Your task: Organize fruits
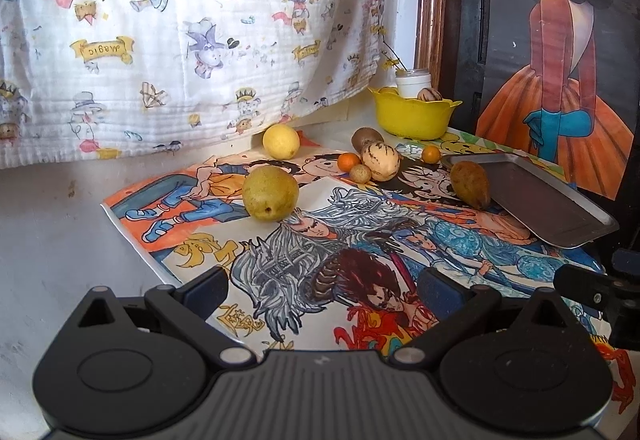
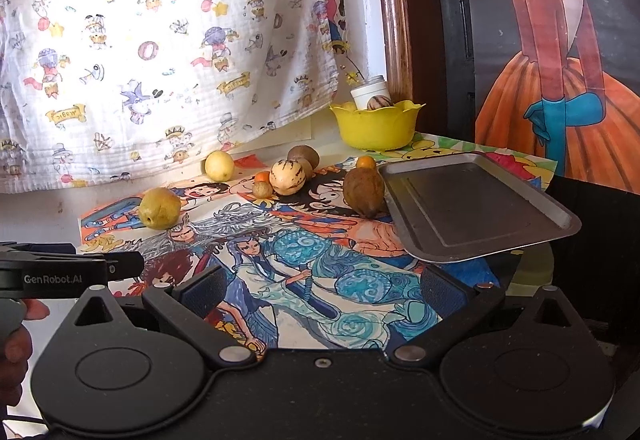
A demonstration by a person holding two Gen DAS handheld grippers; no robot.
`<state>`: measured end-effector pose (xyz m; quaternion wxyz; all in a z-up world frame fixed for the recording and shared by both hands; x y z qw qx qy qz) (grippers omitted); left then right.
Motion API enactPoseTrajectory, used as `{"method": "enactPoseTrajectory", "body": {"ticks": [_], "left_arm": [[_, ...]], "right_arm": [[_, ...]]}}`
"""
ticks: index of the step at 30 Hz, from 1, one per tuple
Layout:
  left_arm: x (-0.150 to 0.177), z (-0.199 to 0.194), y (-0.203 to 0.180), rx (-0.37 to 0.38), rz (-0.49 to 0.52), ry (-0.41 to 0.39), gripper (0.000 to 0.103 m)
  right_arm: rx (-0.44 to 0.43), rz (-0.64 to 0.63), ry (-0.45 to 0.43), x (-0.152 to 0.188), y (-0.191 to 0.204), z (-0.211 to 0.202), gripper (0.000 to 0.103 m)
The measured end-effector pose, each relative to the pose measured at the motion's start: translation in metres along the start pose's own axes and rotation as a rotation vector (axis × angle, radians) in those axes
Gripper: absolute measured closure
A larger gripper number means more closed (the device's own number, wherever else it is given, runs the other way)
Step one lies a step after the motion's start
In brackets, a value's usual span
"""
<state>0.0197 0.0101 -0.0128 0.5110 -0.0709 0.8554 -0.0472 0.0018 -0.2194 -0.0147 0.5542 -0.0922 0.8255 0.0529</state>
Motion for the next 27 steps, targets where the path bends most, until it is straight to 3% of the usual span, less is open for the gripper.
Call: {"method": "enactPoseTrajectory", "body": {"ticks": [9,18,27], "left_arm": [[-0.020,0.012,0.013,-0.002,-0.006,0.002,0.000],[-0.052,0.040,0.035,-0.018,0.020,0.005,0.000],[-0.068,0.070,0.041,-0.036,0.008,0.026,0.001]], "right_arm": [[-0.055,-0.050,0.023,-0.021,-0.011,0.016,0.000],[-0.195,-0.147,0.072,-0.083,-0.017,0.057,0.000],[-0.334,-0.107,0.134,-0.133,-0.004,0.112,0.001]]}}
Point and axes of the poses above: each gripper's, at about its wrist camera, not at the fingertips, and z roughly the way its jaws point, y to its left, x to its underside, the point moved 1 cm from there along z, roughly the way its jaws point, and after that the axes turned 7 degrees about -z, right-handed, at the moved point
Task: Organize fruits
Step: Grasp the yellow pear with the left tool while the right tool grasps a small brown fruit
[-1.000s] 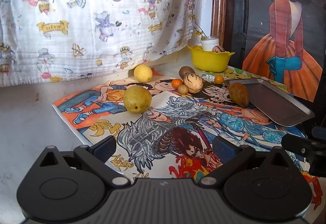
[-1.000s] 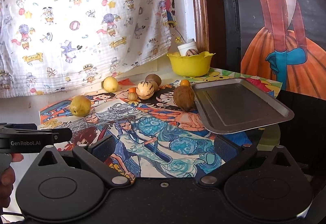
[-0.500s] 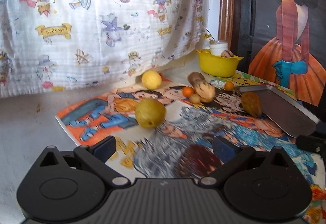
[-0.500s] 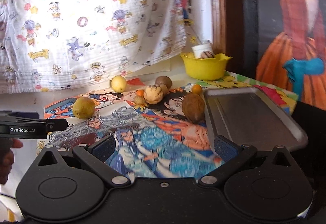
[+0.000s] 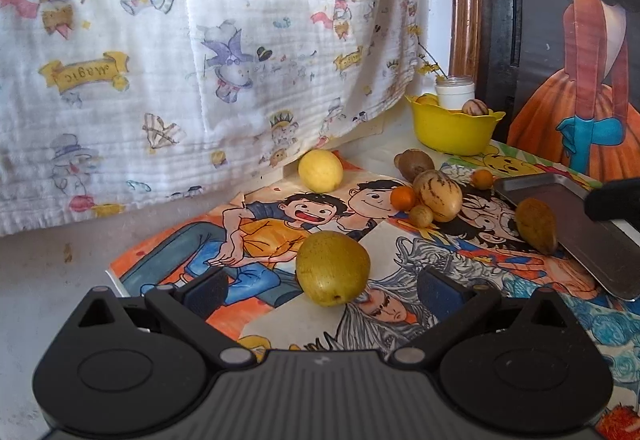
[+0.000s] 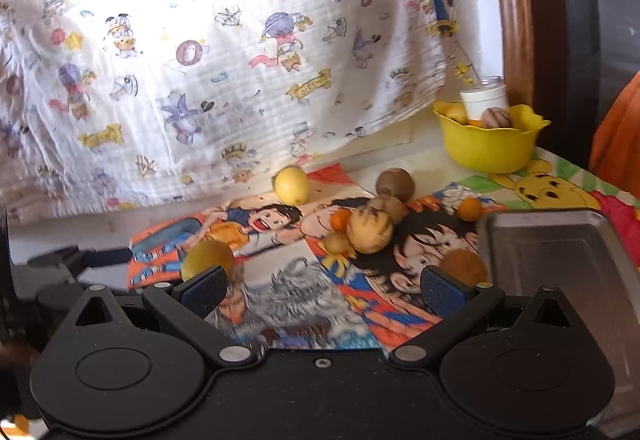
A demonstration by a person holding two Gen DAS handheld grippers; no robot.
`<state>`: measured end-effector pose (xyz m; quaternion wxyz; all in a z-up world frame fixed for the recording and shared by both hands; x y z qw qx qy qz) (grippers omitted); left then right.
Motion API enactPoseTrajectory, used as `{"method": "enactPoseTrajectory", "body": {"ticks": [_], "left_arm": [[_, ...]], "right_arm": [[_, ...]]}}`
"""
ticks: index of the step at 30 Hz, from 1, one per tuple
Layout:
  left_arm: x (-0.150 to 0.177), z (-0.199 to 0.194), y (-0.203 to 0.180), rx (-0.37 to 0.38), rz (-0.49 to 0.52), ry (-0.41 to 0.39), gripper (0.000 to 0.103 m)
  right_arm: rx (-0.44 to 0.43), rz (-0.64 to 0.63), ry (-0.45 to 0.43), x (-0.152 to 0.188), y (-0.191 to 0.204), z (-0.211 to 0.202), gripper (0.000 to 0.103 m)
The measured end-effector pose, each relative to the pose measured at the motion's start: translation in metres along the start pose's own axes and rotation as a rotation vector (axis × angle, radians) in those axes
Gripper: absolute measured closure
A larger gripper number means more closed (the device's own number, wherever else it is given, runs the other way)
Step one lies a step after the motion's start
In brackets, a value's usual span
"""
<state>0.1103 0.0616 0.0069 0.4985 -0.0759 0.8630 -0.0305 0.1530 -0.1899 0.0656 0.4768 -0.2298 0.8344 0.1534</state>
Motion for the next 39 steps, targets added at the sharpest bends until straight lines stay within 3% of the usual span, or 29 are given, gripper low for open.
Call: {"method": "enactPoseTrajectory", "body": {"ticks": [7,16,25,34,39], "left_arm": [[-0.003,0.022,-0.002,-0.001,-0.032,0.041,0.004],[-0.001,0.041,-0.003,0.004,-0.060,0.076,0.015],[-0.005,0.058,-0.005,0.014,-0.097,0.104,0.031],[-0.009,0.067,-0.004,0.005,-0.120,0.095,0.041],[-0.010,0.074,-0.003,-0.007,-0.127,0.110,0.043]], "right_arm": [[-0.071,0.003,0.030,-0.009,-0.005,0.036,0.001],[-0.128,0.180,0.118,-0.018,-0.015,0.098,0.012],[-0.074,0.255,0.187,-0.018,-0.015,0.150,0.031],[-0.015,0.362,0.207,-0.008,-0.029,0.174,0.051],[-0.002,0.411,0.206,-0.004,-0.035,0.182,0.053]]}}
Point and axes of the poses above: each gripper's, at about its wrist camera, not at the fingertips, and z roughly the way its jaws point, y to its left, x to its underside, the point moved 1 cm from there along z, roughly the way its jaws point, and after that the axes turned 7 degrees about -z, right-handed, at the moved point
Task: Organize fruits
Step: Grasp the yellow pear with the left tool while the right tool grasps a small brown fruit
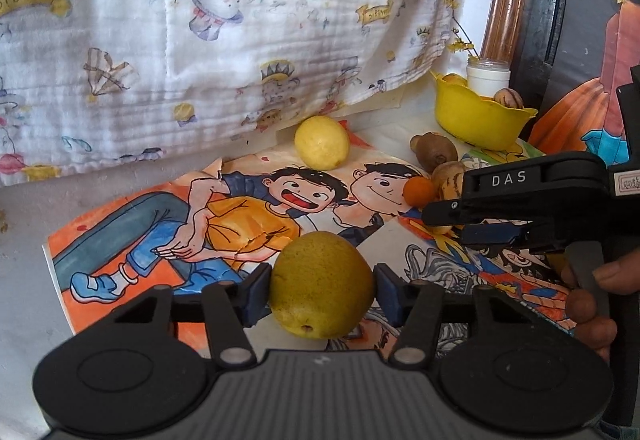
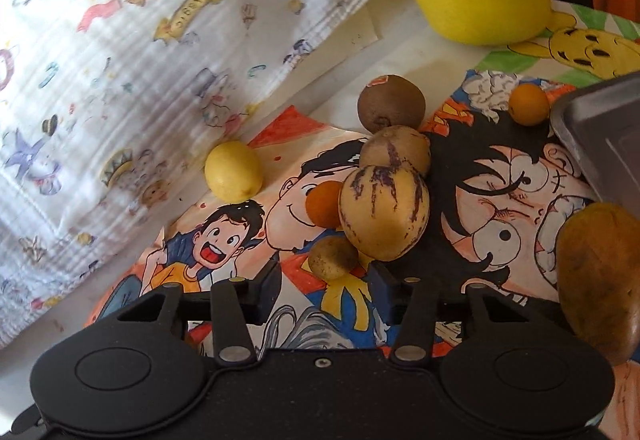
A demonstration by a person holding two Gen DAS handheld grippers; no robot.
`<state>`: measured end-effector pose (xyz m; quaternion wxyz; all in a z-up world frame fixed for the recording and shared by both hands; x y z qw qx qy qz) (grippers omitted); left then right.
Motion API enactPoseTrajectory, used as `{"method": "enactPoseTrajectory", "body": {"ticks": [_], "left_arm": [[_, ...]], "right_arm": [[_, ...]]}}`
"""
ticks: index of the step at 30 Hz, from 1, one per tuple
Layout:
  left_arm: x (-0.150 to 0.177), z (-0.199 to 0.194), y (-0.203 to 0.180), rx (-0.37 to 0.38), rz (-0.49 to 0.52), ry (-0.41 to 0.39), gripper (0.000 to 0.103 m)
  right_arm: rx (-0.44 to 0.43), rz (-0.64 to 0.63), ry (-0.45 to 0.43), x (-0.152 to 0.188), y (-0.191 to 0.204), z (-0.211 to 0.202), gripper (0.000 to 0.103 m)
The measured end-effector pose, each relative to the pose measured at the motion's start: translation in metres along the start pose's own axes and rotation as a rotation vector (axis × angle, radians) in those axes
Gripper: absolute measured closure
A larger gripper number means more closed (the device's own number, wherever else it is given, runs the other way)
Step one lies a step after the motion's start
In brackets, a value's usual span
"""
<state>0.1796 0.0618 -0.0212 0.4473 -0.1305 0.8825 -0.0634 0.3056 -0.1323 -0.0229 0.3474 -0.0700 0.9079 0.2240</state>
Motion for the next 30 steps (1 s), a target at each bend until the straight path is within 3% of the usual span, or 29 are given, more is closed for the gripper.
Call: {"method": "enactPoseTrajectory", "body": {"ticks": [9,17,30], "left_arm": [[-0.0008,0.0062,-0.0035,-0.003,0.007,0.011,0.043],[-0.0011,0.0067,-0.0027,-0.002,0.006,0.011,0.043],[-0.0012,0.0044,0.0000,0.021,-0.016,0.025,0.044]], "right_arm": [[0.020,0.040,-0.022,-0.0004,-0.0024,0.0061,0.057],[0.062,0.074,-0.031,-0.0001,-0.0042,0.0086,0.072],[0.012,0.063,-0.003,0.0064,-0.0090,0.0012,0.073]]}}
Point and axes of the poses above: each gripper's, at about its wrist camera, not at the fingertips, and z roughly the way its jaws point, y to its left, x to its underside, the point moved 1 cm from there along z, roughly the way its jaws point, and after that the axes turned 7 degrees about -z, right-handed, at the moved point
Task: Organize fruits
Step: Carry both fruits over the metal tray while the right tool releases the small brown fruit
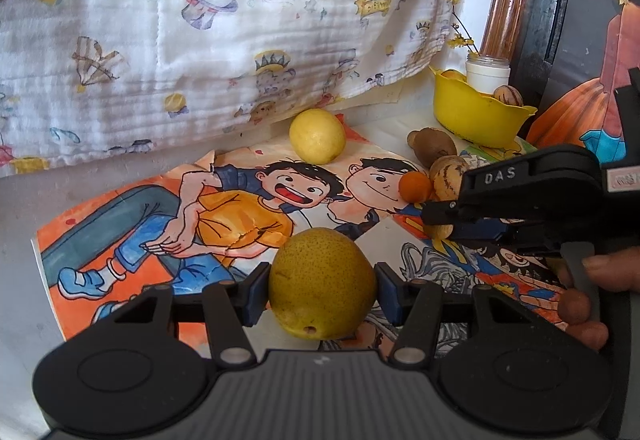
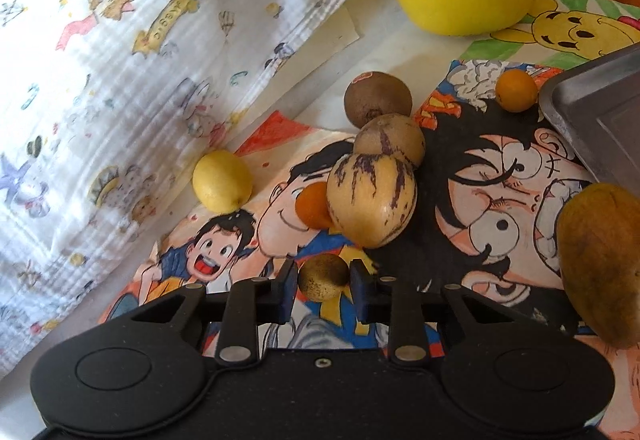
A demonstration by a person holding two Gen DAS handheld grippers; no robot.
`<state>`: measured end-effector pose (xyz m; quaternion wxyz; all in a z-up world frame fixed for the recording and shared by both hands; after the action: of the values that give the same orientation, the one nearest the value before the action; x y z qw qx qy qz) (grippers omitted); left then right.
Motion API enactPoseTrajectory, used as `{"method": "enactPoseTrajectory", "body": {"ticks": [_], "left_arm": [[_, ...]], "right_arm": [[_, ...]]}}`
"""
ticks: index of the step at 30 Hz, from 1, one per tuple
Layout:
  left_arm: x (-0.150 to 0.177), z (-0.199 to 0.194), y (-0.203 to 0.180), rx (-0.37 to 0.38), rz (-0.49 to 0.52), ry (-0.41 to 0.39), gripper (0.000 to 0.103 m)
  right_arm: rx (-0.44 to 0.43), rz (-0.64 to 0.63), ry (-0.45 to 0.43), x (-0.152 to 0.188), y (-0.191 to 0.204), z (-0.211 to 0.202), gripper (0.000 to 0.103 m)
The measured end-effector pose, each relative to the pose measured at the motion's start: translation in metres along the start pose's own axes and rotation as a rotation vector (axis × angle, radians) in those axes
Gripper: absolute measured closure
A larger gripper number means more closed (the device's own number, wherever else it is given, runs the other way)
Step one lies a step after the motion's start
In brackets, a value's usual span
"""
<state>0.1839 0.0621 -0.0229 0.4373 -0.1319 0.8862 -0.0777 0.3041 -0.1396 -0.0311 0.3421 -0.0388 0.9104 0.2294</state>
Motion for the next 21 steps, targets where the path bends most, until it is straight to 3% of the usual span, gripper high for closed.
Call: {"method": "enactPoseTrajectory", "body": {"ticks": [11,21], "left_arm": [[0.005,-0.016,-0.020,0.065,0.026,0.033,0.044],[-0.010,-0.047,-0.079,0.073,0.080,-0.021,0.044]], "right_arm": [[-0.094,-0.025,0.019,0.011,-0.007,-0.043,0.073],[-0.113,-0.018,-0.076,-0.004,-0.054,-0.119,0.073]]}}
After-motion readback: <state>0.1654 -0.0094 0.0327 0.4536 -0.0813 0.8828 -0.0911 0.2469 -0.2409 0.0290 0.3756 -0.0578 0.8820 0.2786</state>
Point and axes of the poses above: each gripper's, at about its wrist camera, not at the fingertips, and z roughly the way its jaws point, y to its left, x to its underside, the point moved 1 cm from there along z, roughly the way its jaws point, and after that the axes turned 7 degrees about -z, right-handed, at the moved point
